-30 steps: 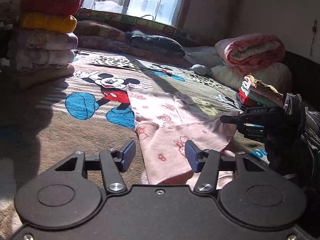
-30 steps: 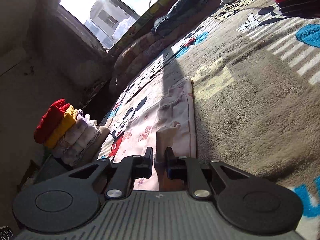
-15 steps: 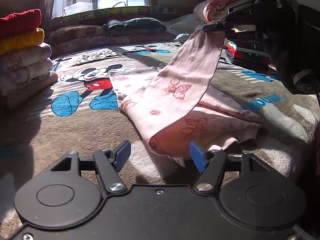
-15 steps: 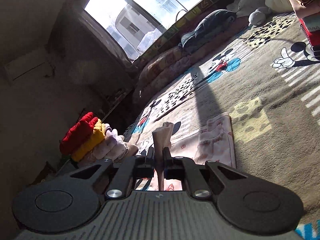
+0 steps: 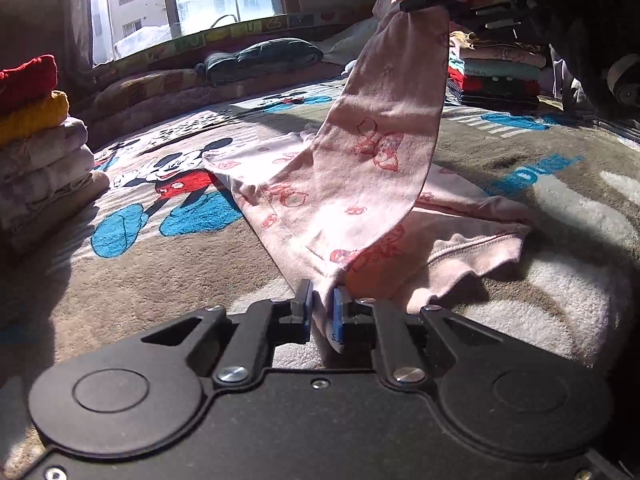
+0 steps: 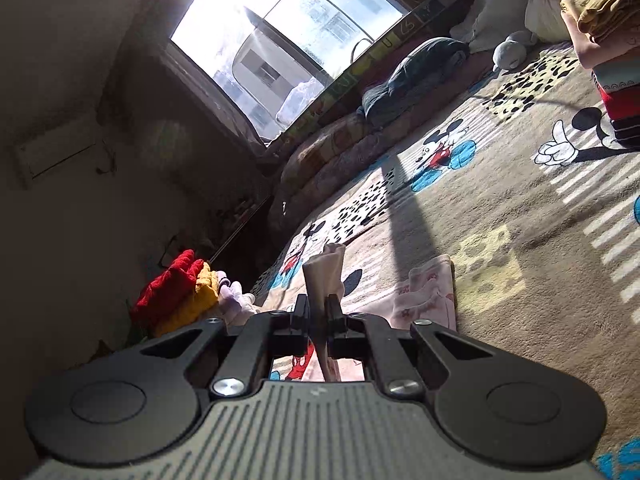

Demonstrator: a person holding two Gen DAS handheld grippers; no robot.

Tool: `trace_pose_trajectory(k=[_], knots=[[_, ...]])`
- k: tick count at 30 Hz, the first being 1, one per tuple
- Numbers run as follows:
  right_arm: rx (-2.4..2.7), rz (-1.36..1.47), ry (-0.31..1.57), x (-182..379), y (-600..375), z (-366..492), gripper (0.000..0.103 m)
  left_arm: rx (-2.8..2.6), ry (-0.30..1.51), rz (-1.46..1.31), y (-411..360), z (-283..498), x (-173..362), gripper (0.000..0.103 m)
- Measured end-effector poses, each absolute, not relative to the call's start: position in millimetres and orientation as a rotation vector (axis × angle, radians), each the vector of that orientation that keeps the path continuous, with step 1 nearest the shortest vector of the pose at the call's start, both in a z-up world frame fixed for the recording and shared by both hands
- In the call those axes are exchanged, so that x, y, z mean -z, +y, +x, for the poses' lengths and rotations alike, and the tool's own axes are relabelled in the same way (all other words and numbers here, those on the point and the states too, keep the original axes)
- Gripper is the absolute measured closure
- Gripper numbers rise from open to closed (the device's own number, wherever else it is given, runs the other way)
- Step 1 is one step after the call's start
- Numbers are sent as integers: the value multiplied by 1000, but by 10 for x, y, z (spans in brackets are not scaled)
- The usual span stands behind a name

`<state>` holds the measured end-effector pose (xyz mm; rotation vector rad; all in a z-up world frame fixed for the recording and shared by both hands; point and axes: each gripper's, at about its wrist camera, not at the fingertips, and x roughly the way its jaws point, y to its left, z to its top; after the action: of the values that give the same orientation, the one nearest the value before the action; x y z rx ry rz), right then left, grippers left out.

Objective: Fold clothes

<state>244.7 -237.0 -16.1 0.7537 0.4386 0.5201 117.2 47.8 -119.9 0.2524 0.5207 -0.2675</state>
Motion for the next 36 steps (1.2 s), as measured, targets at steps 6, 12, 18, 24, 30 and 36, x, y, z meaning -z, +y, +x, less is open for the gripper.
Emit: trace_pose_trajectory(k=[6, 12, 18, 24, 30, 36], knots=[[-482, 816, 421, 266, -2651, 2320, 93, 287, 480, 289, 429, 1113, 1157, 97], [-443, 857, 401, 367, -2868, 2171, 93, 322, 452, 331, 325, 1074, 1139, 98], [-391, 918, 397, 559, -3075, 2049, 93, 344, 454, 362, 233, 1066, 1185, 98], [-346, 950, 433, 737, -3171, 2064, 93, 361, 467, 373, 203, 1069, 1214, 98], [-327, 943, 446, 767, -3200, 2090, 93, 489, 479, 270, 381, 1033, 1080, 97], [-331, 920, 473, 769, -3207, 2103, 93, 417, 459, 75, 919, 1110, 919, 97]])
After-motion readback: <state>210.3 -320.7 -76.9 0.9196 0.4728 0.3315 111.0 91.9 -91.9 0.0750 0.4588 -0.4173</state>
